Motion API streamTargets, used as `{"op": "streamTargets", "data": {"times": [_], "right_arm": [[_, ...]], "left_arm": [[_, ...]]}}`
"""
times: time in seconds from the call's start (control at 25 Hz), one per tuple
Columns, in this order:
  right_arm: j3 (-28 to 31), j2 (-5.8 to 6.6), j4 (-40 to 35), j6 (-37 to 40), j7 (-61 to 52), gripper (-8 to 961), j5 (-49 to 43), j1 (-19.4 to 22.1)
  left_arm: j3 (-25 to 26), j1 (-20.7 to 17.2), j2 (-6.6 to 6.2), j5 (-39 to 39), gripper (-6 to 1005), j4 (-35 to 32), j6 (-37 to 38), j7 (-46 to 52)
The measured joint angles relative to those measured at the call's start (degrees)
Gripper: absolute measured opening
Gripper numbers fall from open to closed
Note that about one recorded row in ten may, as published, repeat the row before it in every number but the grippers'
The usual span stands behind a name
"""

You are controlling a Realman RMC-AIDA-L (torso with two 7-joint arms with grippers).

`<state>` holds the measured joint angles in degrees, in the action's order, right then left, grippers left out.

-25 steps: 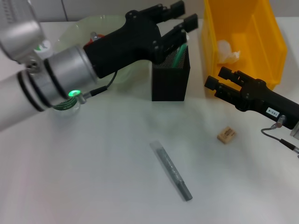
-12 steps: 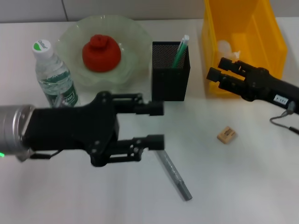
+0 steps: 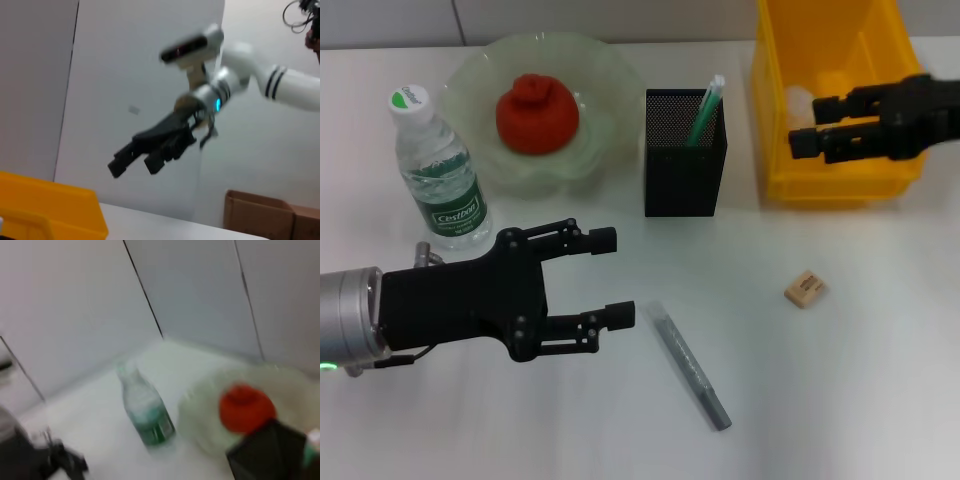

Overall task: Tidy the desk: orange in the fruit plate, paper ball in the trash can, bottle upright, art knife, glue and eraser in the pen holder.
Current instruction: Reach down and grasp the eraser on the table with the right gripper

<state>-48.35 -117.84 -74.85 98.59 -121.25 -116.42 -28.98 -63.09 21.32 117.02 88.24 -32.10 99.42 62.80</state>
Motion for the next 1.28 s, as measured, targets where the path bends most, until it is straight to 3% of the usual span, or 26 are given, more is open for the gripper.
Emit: {"op": "streamTargets", "data": {"times": [0.16, 0.4, 0.52, 0.68, 0.84, 1.28], "right_arm": [[-0.1, 0.75, -8.0, 7.7, -11.4, 708, -12.9, -7.4], [-6.0, 1.07, -6.6, 13.1, -21.6, 703, -29.4, -16.7], [-11.9, 0.42, -3.8, 12.5, -24.1, 701, -34.3, -18.4], [-18.5, -1.4, 2.0, 10.1, -25.9, 698, -40.4, -20.7], [-26.5, -1.56, 7.6, 5.5, -29.7, 694, -41.8, -21.8], [-30.3, -1.82, 16.4, 0.0, -31.1, 685, -41.5, -24.5]], "left_arm": [[0.2, -0.5, 0.11, 0.1, 788, 0.1, 0.1, -0.3], [0.3, -0.7, 0.2, 0.2, 784, 0.1, 0.3, -0.2], [0.3, -0.8, 0.3, 0.3, 784, 0.1, 0.3, -0.3], [0.3, -0.8, 0.4, 0.3, 784, 0.1, 0.2, -0.2], [0.3, -0.9, 0.58, 0.3, 784, 0.1, 0.1, -0.2], [0.4, -0.9, 0.64, 0.4, 784, 0.1, -0.4, -0.3]]}}
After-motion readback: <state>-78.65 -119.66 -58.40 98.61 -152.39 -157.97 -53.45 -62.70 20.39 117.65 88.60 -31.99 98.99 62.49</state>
